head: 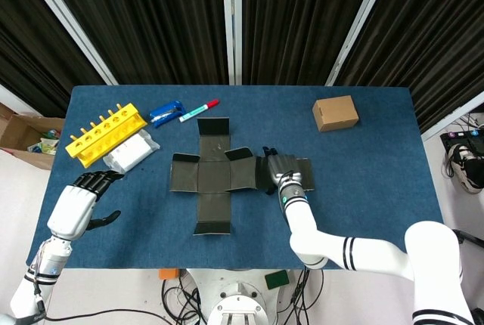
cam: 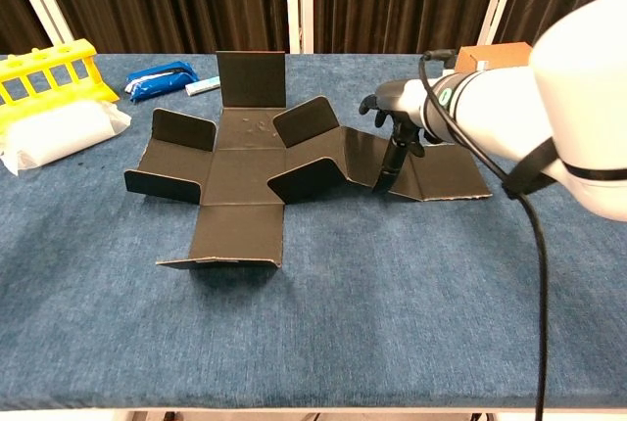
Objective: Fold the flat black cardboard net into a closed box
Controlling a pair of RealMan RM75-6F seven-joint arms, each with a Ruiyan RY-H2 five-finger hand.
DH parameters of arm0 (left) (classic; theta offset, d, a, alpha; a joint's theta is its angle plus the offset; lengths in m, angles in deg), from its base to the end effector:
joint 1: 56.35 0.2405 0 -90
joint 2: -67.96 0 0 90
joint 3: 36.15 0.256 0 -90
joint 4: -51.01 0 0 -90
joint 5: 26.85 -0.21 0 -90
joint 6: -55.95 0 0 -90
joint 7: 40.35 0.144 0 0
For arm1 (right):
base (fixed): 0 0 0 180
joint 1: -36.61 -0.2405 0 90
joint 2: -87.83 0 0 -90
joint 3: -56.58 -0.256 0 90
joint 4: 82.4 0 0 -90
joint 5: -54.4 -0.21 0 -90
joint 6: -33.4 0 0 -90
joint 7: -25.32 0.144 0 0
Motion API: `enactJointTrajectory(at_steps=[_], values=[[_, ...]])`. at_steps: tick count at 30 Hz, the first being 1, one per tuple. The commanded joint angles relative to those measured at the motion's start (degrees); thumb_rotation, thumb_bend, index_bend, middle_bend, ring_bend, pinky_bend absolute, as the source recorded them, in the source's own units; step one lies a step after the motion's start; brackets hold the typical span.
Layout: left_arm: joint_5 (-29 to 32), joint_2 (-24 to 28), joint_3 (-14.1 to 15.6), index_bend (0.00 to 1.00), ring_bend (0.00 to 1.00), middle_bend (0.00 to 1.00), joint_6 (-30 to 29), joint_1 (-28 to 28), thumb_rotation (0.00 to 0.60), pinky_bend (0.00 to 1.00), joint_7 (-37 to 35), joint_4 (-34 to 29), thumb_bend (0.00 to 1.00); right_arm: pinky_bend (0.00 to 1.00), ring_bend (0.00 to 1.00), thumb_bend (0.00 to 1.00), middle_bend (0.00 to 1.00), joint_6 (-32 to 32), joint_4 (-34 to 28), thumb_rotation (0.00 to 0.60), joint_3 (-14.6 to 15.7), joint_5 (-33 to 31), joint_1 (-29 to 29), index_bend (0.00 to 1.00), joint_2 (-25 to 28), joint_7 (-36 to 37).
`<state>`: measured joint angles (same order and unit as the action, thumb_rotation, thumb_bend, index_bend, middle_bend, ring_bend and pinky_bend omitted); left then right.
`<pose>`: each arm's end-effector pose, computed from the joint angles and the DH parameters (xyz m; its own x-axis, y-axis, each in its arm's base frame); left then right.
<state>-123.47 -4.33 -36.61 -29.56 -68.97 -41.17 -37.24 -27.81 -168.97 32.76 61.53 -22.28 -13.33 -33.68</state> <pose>-0.2628 0.2068 0.1053 0.3351 -0.0019 0.9422 0.8934 -0.3169 -0.3184 -0.0713 -0.3580 -0.0738 0.3970 -0.5438 0.7393 -0.8987 -0.0668 0.4335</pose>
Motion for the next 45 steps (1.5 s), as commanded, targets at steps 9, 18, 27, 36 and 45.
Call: enactJointTrajectory(at_steps=[9, 18, 27, 36, 45], values=[[0.06, 0.16, 0.1, 0.24, 0.25, 0.25, 0.72, -0.53, 0.6, 0.3, 0.18, -0.38, 0.12, 1.0, 0.75, 0.11, 0.12, 0.64, 0.06, 0.6, 2.56, -0.04, -1.35, 0.0, 0.38, 1.88], [2.64, -0.94, -0.37, 0.24, 0.25, 0.25, 2.79, -1.05, 0.6, 0.31, -0.12, 0.58, 0.12, 1.0, 0.8, 0.27, 0.37, -0.76, 3.95, 0.6, 5.23, 4.51, -3.83, 0.32, -2.76, 2.1], [9.41, -7.67, -3.45, 0.15, 0.55, 0.15, 9.39, -4.26, 0.6, 0.69, 6.59, 6.32, 0.03, 1.0, 0.82, 0.31, 0.45, 4.83, 1.12, 0.6, 8.89, 15.45, -1.52, 0.48, 0.81, 8.47], [15.42, -14.79, -5.87, 0.0, 0.52, 0.0, 15.22, -8.02, 0.478, 0.75, 14.99, 10.86, 0.0, 1.0, 0.82, 0.31, 0.45, 6.57, 0.46, 0.6, 11.12, 17.75, -1.64, 0.48, 2.03, 10.57], [15.19, -20.59, -4.73, 0.0, 0.5, 0.0, 16.03, -9.44, 0.459, 0.75, 16.48, 15.77, 0.0, 1.0, 0.82, 0.31, 0.44, 7.36, 0.71, 0.6, 11.79, 18.41, -2.32, 0.48, 2.11, 12.4]])
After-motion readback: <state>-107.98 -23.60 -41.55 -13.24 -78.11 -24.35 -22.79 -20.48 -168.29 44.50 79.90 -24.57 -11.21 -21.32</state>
